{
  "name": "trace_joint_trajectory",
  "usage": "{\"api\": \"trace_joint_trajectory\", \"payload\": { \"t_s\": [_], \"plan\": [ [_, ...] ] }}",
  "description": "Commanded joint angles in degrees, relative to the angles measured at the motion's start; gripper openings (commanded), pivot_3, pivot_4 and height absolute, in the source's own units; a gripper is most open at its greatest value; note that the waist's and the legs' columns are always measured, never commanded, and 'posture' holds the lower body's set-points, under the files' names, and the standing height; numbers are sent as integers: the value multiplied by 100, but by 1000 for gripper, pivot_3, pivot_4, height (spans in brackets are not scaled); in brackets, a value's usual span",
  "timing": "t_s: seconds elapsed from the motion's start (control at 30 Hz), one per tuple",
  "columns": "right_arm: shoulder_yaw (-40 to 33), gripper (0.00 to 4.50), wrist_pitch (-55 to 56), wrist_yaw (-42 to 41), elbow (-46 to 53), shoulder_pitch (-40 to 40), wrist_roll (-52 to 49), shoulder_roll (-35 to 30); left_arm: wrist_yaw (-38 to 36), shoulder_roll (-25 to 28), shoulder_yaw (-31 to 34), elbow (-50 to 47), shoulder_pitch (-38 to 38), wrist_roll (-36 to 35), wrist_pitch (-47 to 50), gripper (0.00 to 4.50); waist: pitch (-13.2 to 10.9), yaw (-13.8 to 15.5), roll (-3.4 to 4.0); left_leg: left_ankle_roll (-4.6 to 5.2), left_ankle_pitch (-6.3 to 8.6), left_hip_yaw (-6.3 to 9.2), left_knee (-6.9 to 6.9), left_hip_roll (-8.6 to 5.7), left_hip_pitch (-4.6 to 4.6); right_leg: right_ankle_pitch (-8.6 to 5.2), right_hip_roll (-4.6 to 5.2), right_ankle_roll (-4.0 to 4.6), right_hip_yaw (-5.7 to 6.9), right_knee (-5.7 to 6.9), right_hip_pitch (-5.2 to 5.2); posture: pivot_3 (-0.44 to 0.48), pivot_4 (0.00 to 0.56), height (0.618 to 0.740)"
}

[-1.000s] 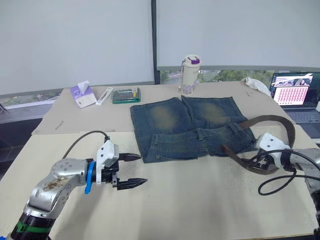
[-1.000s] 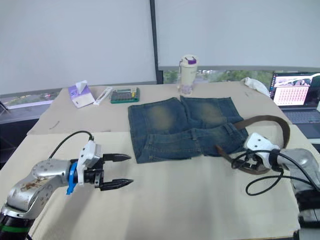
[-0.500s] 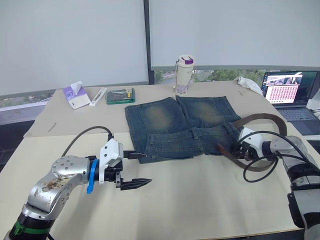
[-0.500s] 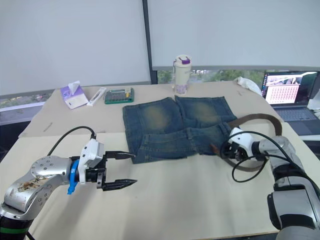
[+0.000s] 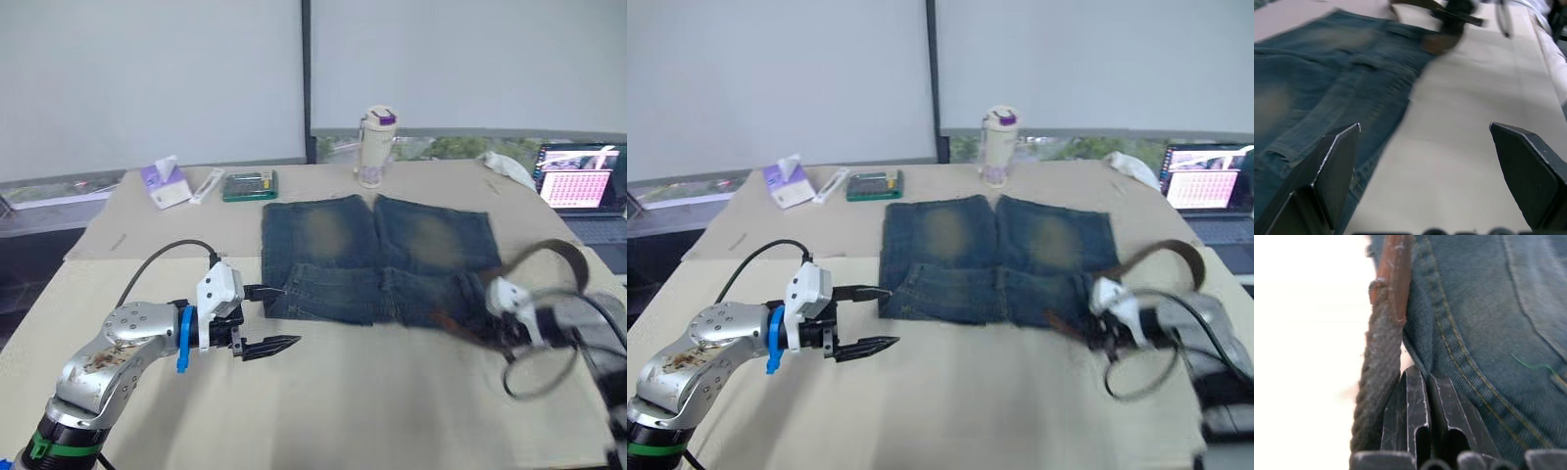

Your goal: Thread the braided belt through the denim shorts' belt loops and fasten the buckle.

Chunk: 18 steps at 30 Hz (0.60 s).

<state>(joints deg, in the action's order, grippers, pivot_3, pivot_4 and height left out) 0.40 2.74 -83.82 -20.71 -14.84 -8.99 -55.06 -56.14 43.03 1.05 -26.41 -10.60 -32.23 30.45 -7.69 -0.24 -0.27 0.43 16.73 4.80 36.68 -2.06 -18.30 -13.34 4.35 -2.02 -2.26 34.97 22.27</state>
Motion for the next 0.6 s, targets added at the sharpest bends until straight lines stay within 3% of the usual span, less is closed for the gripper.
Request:
{"api": "trace_joint_trajectory", "payload": {
  "t_s": [0.03, 0.13, 0.37, 0.4, 0.53, 0.6],
  "plan": [
    [-164, 24, -407, -105, 771, 557, -166, -327, -70, 20, 4, -104, -82, -49, -78, 4500, -2, -3, -4, 0, 0, 2, 0, 0, 1, 1, 0, 1, -6, 1, -3, 0, 150, 740],
    [-542, 24, -616, 197, 1334, 1148, -281, -551, -139, 18, -41, -62, -108, -46, -75, 4500, -3, 19, -5, 0, 0, -7, 1, -9, -3, -3, 5, -6, -11, 0, -12, 0, 150, 740],
    [-1092, 24, -958, 803, 2019, 1251, -532, -618, -244, -75, -211, 65, -269, -2, -102, 4500, -21, -53, -24, -1, 0, -9, 7, -3, -8, -2, -3, -6, -13, 3, -7, 0, 150, 740],
    [-1255, 726, -984, 749, 2086, 1367, -555, -734, -277, -67, -223, 61, -296, -21, -83, 4500, -23, -49, -25, -1, 0, -10, 7, -2, -8, -2, -4, -5, -11, 3, -5, 0, 150, 740],
    [-2022, 2071, -1259, 583, 2347, 1603, -1066, -910, -452, 16, -267, 68, -329, -20, -63, 4500, -32, -33, -25, -1, 0, -13, 9, -10, -6, -2, 4, -6, -11, 1, -4, 0, 150, 740],
    [-2502, 2655, -1607, 49, 2591, 2202, -1193, -1224, -585, 75, -299, 38, -294, -26, -59, 4500, -33, -14, -22, -1, 0, -12, 11, -9, -9, -2, 3, -6, -12, 1, -7, 0, 150, 740]
  ]
}}
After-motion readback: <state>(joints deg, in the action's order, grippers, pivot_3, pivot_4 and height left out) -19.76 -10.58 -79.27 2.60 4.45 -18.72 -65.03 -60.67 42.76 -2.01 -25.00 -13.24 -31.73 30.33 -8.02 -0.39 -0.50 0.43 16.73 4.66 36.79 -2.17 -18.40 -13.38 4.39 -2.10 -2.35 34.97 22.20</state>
